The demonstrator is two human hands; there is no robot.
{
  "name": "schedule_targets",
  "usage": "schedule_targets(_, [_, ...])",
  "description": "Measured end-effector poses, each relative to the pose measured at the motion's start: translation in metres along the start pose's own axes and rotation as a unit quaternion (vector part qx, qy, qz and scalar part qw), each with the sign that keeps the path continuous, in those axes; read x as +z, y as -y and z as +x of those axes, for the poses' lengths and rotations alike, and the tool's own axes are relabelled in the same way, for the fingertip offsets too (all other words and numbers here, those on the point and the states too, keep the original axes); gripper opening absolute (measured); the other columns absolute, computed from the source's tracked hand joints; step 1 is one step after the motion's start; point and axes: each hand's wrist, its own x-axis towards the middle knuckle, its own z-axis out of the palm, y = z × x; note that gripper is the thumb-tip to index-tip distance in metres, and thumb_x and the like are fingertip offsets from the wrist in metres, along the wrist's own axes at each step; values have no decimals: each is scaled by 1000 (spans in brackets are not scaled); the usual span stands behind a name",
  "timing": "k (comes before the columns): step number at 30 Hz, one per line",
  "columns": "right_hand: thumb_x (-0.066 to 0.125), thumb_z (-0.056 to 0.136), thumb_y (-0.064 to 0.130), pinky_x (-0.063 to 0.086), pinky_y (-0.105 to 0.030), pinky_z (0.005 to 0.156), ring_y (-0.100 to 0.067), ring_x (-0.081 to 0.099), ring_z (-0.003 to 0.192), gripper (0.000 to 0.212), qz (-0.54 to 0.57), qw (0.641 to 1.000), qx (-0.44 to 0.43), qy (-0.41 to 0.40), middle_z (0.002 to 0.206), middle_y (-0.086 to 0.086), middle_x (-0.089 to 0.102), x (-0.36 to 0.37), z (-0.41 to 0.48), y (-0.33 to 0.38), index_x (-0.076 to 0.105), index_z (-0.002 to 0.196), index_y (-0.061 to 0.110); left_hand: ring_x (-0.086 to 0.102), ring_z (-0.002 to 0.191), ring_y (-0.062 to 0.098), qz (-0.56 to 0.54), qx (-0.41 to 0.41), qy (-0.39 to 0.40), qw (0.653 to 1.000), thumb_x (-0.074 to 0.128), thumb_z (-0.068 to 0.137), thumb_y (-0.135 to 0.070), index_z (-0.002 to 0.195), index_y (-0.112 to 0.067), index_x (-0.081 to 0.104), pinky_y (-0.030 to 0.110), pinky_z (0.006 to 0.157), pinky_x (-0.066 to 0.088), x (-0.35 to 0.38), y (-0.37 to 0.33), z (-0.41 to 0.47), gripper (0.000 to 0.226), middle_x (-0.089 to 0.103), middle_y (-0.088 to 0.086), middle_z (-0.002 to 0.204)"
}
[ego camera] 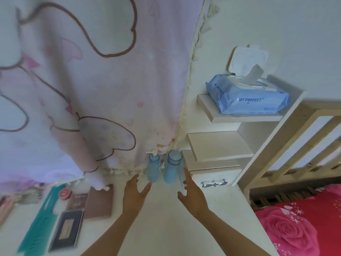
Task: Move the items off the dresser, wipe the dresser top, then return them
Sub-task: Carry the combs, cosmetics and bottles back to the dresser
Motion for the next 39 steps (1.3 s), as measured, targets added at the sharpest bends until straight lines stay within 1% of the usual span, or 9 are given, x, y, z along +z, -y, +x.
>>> schedule_targets(5, [51,91,25,31,-21,98,-16,35,127,63,-44,993,-103,46,138,-2,41,-1,-48,1,16,144,28,49,116,27,33,33,-70,996,62,84,-31,128,-11,47,37,95,41,-44,0,-78,51,51,10,128])
schedule_targets(9, [51,91,31,21,-19,107,-13,25,135,53,-64,972,-217,71,145,1,33,11,-94,15,31,140,27,59,105,30,104,64,-138,983,50,81,-59,118,-4,55,40,87,50,-92,12,-160,66,62,14,112])
schedule_targets(14, [47,92,37,21,-25,110,-12,22,136,48,-56,943,-314,100,147,3,29,33,-143,69,36,138,27,49,118,31,131,27,-244,960,63,85,-21,123,-3,51,35,90,45,-160,14,-233,43,55,15,125])
schedule_targets(20, [38,88,50,24,-29,109,-14,23,137,55,-60,886,-428,169,147,1,31,92,-219,154,38,137,25,44,120,29,157,-49,-331,929,58,89,-22,130,-9,47,36,98,36,-255,55,-326,44,49,7,132])
schedule_targets(22, [36,82,52,26,-30,108,-17,27,135,61,-58,858,-472,197,145,-2,36,117,-253,186,43,134,22,43,121,30,171,-74,-366,912,59,88,-21,129,-7,48,36,99,35,-293,77,-365,45,50,11,131])
schedule_targets(29, [60,73,29,48,-30,88,-24,57,113,42,-42,753,-616,225,116,-9,61,231,-403,329,65,111,13,39,124,24,180,-191,-504,823,55,90,-29,132,-11,44,34,101,33,-437,163,-538,47,49,8,132])
schedule_targets(31, [56,75,32,42,-36,97,-28,50,120,47,-34,729,-627,273,122,-14,58,266,-459,370,61,117,11,38,125,25,184,-223,-542,789,56,89,-28,132,-10,44,36,103,32,-483,185,-592,48,48,9,132])
schedule_targets(34, [52,89,30,25,-27,108,-18,28,135,47,-49,665,-673,320,142,-6,39,307,-534,427,44,134,18,37,127,28,184,-267,-594,736,58,88,-26,132,-8,45,40,105,32,-544,209,-664,48,48,11,134])
schedule_targets(39, [53,91,29,23,-23,107,-16,28,134,47,-22,631,-698,337,141,-2,40,359,-616,500,42,135,18,41,124,27,167,-288,-640,692,58,88,-26,129,-10,49,42,103,36,-613,239,-741,45,50,8,132])
